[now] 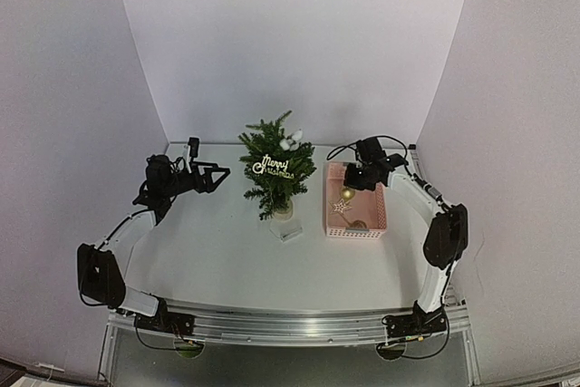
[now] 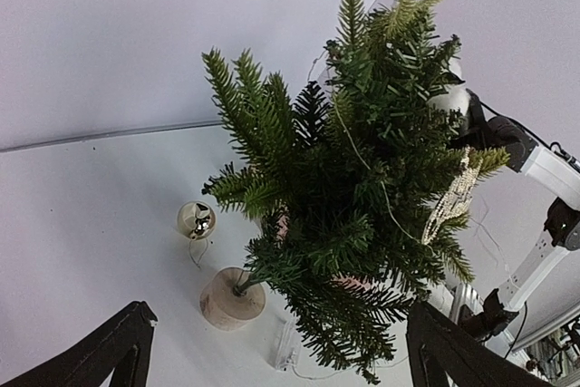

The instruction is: Decorate the small christmas tree

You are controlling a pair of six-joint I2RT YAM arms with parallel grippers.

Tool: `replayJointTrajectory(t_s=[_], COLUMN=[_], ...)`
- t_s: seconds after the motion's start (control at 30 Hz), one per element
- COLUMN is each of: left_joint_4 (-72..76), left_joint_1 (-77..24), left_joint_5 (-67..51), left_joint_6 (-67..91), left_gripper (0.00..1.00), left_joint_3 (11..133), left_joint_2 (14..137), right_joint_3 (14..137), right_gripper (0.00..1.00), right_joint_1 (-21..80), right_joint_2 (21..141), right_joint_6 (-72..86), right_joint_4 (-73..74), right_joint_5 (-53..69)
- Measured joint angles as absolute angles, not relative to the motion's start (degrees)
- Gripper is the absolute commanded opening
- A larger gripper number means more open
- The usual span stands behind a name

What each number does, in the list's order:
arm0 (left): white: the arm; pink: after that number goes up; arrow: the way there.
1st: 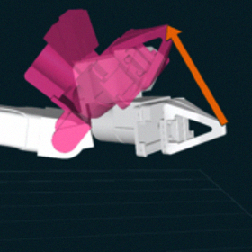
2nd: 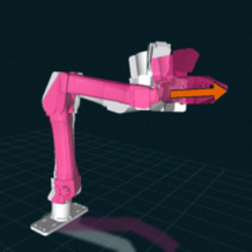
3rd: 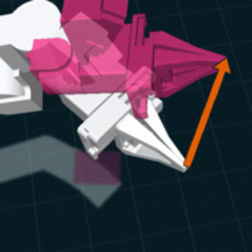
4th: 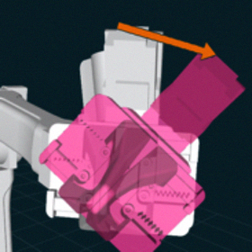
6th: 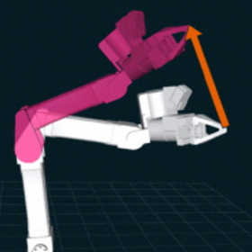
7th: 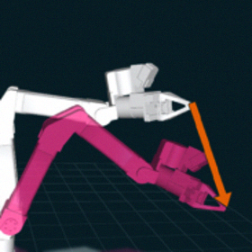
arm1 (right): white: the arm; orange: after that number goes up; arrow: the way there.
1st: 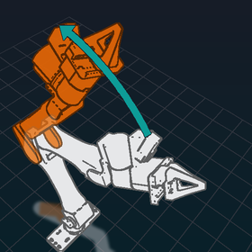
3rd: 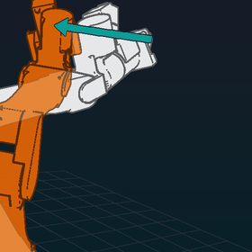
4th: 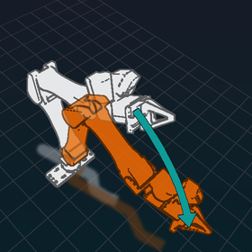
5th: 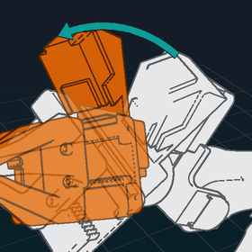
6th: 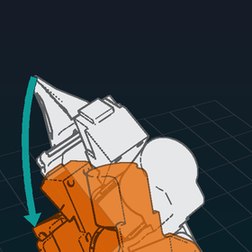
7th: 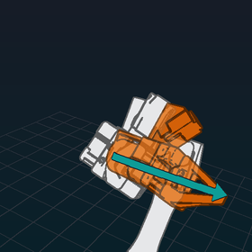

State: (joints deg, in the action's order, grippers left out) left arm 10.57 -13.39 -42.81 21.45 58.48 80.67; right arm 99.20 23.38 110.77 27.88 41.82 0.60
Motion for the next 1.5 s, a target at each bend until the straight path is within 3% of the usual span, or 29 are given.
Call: replayJointTrajectory(t_s=[0.5,0.8,1.17,1.33,1.5], left_joint_4=[4.57,-10.29,-20.31,-21.11,-20.93], left_joint_1=[-14.42,-24.46,-36.52,-39.81,-40.18], left_joint_5=[-51.71,-55.46,-58.11,-59.69,-60.07], left_joint_6=[5.86,-6.02,-7.81,-8.1,-10.81], left_gripper=[0.83,0.77,0.66,0.62,0.51], left_joint_3=[60.11,65.59,73.14,73.07,72.32], left_joint_2=[72.17,68.58,73.42,73.6,73.13], right_joint_3=[96.6,93.73,102.42,110.42,117.74], right_gripper=[0.0,0.0,0.0,0.0,0.0], right_joint_1=[24.5,36.76,53.63,56.47,57.3], right_joint_2=[89.49,81.1,88.89,95.99,102.11], right_joint_6=[21.22,20.16,20.76,20.04,19.46], right_joint_4=[48.38,51.05,51.79,51.62,50.85], right_joint_5=[17.04,26.87,29.75,29.13,27.53])
